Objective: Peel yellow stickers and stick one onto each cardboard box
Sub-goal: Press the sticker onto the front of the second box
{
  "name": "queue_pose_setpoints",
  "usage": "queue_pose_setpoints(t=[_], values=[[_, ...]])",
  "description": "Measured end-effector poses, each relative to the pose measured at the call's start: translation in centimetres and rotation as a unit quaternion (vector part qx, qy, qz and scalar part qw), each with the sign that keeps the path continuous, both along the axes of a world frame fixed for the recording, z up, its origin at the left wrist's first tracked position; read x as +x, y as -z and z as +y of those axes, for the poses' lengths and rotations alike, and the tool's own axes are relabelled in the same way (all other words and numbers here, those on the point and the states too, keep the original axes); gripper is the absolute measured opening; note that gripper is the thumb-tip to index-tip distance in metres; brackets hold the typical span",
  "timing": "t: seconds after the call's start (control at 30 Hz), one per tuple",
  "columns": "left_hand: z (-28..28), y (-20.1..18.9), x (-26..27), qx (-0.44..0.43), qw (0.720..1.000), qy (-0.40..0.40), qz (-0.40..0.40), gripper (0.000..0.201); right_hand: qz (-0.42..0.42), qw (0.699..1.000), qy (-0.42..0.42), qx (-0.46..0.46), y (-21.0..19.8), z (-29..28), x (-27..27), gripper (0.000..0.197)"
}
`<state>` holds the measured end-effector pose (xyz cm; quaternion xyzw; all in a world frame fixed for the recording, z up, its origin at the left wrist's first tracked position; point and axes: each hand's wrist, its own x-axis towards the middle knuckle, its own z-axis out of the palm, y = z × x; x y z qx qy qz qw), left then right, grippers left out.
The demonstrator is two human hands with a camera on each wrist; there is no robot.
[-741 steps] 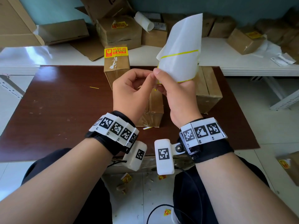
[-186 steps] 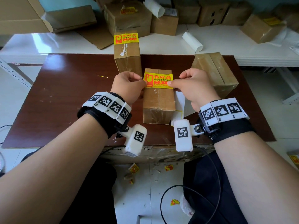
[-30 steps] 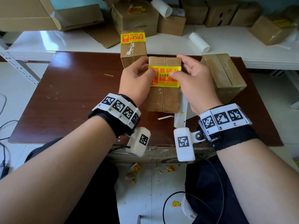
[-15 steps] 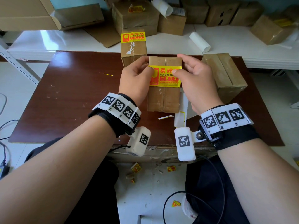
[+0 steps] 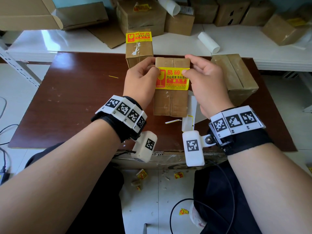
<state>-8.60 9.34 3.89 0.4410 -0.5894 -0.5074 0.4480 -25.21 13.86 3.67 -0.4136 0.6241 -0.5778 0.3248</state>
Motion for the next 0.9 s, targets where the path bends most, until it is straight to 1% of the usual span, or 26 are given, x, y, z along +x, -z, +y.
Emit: queue_pose_setpoints(t=[0.33, 0.5, 0.7, 0.9], values=[[-0.5, 0.5, 0.0, -0.004, 1.0, -0.003, 0.0, 0.033, 0.002, 1.0, 0.005, -0.001, -0.08, -0.01, 0.03, 0.047], [-0.54, 0.55, -0.11, -0.001, 1.0, -0.004, 0.011, 0.037, -0.01, 1.0, 0.006, -0.004, -0.09, -0.06, -0.03, 0.044], [-0.49, 0.5, -0.13, 0.003, 1.0, -0.012, 0.006, 0.039, 0.007, 1.0, 0.023, 0.008, -0.1, 0.07, -0.16, 0.04], [-0.45, 0.56, -0.2, -0.004, 1.0, -0.018, 0.007, 0.038, -0.012, 0.999, 0.032, 0.019, -0.23, 0.27, -0.1, 0.037]])
